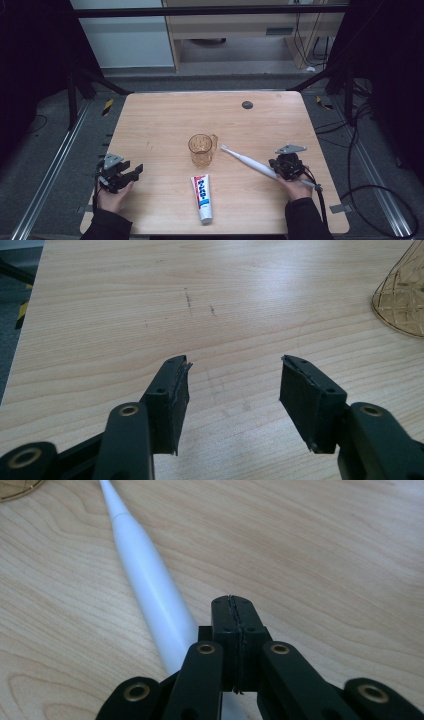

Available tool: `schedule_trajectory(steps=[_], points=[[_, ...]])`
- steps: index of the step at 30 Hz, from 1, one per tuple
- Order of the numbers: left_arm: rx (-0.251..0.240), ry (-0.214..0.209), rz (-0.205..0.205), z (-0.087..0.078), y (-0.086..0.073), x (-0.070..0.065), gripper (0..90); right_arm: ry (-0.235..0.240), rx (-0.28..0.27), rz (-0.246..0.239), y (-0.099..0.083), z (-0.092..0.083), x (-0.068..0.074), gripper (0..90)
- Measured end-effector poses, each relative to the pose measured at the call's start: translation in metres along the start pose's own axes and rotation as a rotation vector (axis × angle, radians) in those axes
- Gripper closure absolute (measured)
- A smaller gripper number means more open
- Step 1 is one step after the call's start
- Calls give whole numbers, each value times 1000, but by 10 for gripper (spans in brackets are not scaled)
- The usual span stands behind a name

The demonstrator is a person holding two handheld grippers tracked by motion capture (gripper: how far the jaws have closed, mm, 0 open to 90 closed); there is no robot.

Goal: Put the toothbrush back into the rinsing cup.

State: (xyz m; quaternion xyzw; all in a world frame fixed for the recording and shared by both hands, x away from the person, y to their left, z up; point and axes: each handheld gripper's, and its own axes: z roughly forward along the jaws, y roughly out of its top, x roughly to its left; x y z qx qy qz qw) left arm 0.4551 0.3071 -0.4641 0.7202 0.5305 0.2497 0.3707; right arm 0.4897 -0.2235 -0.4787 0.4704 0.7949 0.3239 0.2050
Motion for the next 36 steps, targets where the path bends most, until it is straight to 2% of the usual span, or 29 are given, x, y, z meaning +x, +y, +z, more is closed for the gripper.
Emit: schedule_trajectory(steps=[6,9,16,17,19,22,29,36], points=[[1,0,5,0,0,0,440,17,-29,-21,12,-10,0,834],[4,0,8,1,0,-1,434,26,-42,-58,26,-16,5,764],[8,3,20,2,1,-1,426,41,-60,-83,47,-21,12,670],[10,3,21,2,1,-1,422,46,-51,-94,56,-21,17,649],[9,3,20,2,1,-1,420,48,-50,-100,59,-21,18,642],[11,3,22,3,0,-2,416,65,-43,-119,73,-18,27,622],[17,2,30,4,0,-2,413,88,-15,-154,86,-11,39,600],[20,2,31,5,0,-2,412,97,8,-163,95,-5,44,577]])
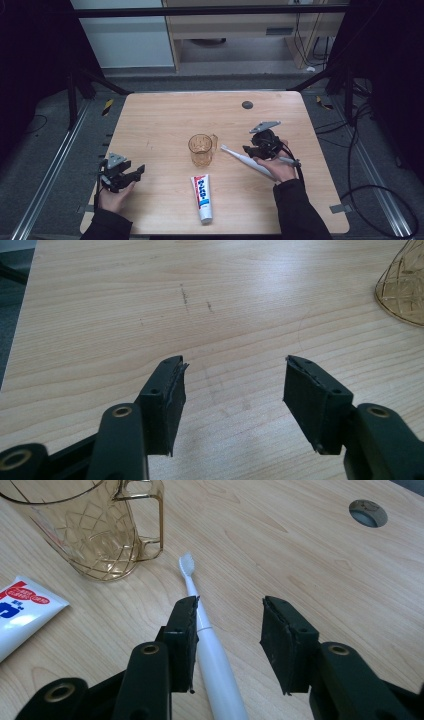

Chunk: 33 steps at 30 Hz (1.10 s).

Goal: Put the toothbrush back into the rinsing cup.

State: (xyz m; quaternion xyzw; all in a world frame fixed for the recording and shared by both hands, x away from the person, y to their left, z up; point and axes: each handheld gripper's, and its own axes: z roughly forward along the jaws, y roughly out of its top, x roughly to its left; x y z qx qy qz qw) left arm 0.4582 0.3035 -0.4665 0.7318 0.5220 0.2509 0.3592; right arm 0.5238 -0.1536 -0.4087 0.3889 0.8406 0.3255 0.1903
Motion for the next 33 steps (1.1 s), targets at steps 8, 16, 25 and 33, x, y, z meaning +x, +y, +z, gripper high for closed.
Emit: schedule_trajectory(steps=[8,16,25,33], points=[[7,-1,7,1,0,0,410,9,52,-20,5,14,3,579],[6,-1,5,1,0,0,409,19,102,-37,9,27,5,579],[6,-2,7,2,0,-1,409,32,150,-37,5,37,5,583],[12,-2,13,2,0,-1,409,48,201,-35,-4,44,1,592]])
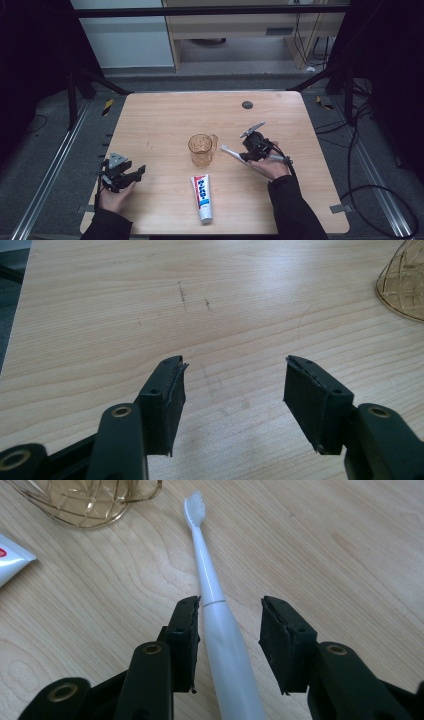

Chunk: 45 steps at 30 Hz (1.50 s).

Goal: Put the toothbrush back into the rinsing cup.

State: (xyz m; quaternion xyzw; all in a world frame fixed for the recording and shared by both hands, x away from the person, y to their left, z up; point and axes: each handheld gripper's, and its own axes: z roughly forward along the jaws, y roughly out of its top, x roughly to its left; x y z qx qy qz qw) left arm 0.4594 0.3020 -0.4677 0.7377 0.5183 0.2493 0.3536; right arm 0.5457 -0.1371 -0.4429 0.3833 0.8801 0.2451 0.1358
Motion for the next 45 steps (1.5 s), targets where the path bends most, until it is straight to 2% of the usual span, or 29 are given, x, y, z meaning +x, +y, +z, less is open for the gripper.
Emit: schedule_trajectory(steps=[8,11,25,29,32,33,45], points=[[1,0,2,0,0,0,409,18,53,-4,-5,9,-1,595],[1,0,2,0,0,0,409,22,57,-5,-5,10,-1,595],[3,1,2,0,0,0,410,19,116,-20,-6,22,-2,594],[3,1,2,0,0,0,409,24,140,-4,-8,26,-3,619],[4,2,3,1,0,0,409,23,140,-15,-8,27,-4,623],[4,1,3,0,0,0,410,22,142,-1,-9,28,-4,626],[3,1,2,1,0,0,409,19,137,13,-10,28,-7,649]])
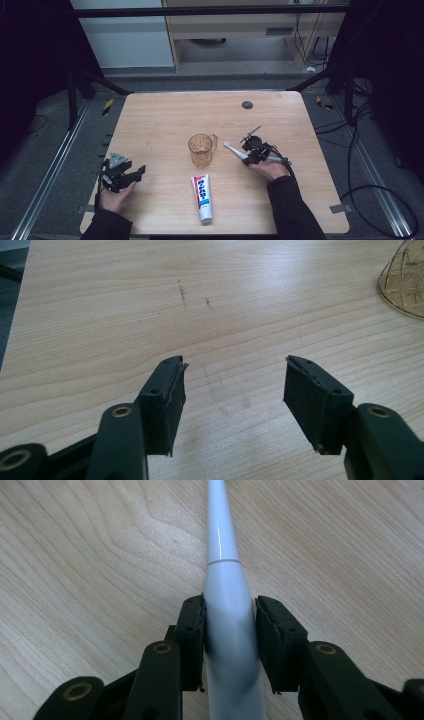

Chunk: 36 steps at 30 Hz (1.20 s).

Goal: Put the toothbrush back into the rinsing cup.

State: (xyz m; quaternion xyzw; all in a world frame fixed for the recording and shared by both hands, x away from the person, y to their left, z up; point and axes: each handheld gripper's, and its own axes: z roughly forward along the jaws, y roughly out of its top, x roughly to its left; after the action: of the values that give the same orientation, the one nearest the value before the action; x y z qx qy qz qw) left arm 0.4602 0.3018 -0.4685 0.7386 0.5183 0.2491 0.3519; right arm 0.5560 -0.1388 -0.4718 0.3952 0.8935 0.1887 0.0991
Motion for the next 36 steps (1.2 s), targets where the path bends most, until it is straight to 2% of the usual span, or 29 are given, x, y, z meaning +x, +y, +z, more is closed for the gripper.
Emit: schedule_trajectory(steps=[19,28,33,35,36], points=[[1,-1,1,0,0,0,410,1,34,52,2,-2,-1,671],[1,-2,1,0,0,0,411,9,-56,62,0,-30,-4,673],[1,-4,-1,0,0,0,411,6,-130,72,-3,-49,-4,674],[1,-3,0,0,0,0,411,9,-140,76,-3,-52,-3,674],[2,-3,-1,0,0,0,411,13,-174,84,-4,-60,-2,674]])
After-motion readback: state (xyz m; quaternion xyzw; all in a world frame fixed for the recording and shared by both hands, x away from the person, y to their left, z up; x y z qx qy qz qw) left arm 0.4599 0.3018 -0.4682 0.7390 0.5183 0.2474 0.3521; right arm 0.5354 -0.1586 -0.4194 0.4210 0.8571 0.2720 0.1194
